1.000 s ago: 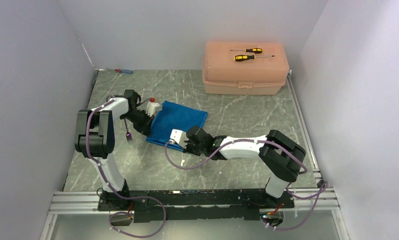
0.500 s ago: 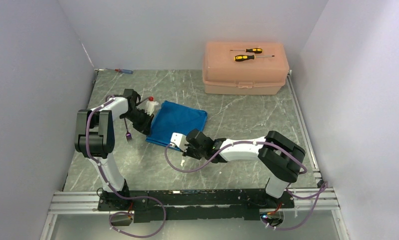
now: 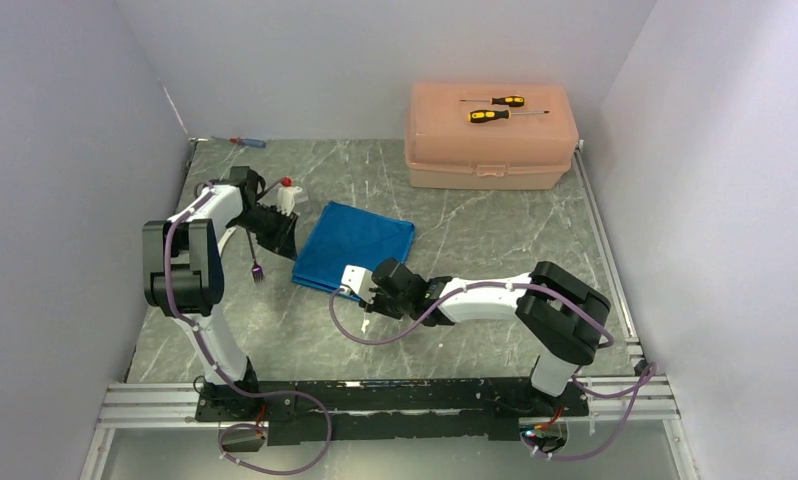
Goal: Fold the napkin into a case and place the utensils inside
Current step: Smooth out the upper triangle-folded napkin at the center of the board.
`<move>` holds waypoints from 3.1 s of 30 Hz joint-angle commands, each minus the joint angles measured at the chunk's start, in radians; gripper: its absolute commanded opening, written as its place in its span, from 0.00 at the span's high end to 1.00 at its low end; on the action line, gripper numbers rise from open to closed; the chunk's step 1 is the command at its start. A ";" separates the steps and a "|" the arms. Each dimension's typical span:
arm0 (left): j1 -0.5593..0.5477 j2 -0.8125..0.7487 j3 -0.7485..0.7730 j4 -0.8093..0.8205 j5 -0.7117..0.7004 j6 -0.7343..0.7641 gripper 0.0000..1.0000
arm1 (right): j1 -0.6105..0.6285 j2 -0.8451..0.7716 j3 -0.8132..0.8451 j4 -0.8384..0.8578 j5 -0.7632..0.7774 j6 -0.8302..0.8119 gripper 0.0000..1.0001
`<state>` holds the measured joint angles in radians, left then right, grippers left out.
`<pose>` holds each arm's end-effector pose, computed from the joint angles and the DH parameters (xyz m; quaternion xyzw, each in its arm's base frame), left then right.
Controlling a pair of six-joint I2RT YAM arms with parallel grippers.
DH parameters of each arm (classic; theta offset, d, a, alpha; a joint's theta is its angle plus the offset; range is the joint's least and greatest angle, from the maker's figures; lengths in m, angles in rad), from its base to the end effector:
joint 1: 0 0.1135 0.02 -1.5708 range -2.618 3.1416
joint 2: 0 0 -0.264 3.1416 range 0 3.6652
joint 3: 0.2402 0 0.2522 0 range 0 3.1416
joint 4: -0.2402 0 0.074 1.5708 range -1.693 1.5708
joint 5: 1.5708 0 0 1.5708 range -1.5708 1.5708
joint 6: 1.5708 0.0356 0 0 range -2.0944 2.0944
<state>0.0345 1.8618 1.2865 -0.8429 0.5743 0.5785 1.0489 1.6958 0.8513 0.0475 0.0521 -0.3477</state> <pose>0.3502 -0.0073 0.1808 0.2777 0.9153 -0.2472 0.1549 0.1696 0.2912 0.1538 -0.5877 0.7154 0.1069 0.3625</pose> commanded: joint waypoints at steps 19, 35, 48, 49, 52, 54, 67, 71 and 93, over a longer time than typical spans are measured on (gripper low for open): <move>0.088 -0.099 0.562 -0.146 -0.167 0.002 0.04 | 0.004 -0.228 0.017 -0.028 0.021 0.055 0.01; 0.108 -0.316 0.058 0.031 0.136 0.220 0.04 | -0.001 -0.284 -0.004 0.004 0.005 0.104 0.00; 0.013 -0.337 -0.199 -0.003 0.155 0.527 0.04 | -0.011 -0.100 -0.063 0.129 -0.055 0.084 0.02; 0.013 -0.341 -0.214 0.015 0.151 0.544 0.04 | -0.015 -0.089 -0.062 0.136 -0.056 0.079 0.03; 0.013 -0.352 -0.239 0.025 0.162 0.587 0.04 | -0.024 -0.061 -0.058 0.159 -0.060 0.067 0.06; 0.012 -0.361 -0.248 0.011 0.171 0.630 0.04 | -0.029 -0.043 -0.056 0.169 -0.056 0.056 0.08; -0.020 -0.415 -0.344 0.019 0.156 0.899 0.04 | -0.103 0.005 -0.073 0.219 -0.123 0.024 0.26; -0.021 -0.452 -0.407 0.027 0.173 0.962 0.04 | -0.103 -0.001 -0.091 0.233 -0.134 0.030 0.23; -0.132 -0.409 -0.493 0.123 0.061 1.108 0.19 | -0.086 0.028 -0.095 0.237 -0.078 0.106 0.40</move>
<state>-0.0952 1.4548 0.8146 -0.7235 0.6556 1.6230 0.9546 1.7138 0.7727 0.2592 -0.0513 -0.2565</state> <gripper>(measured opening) 0.795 0.595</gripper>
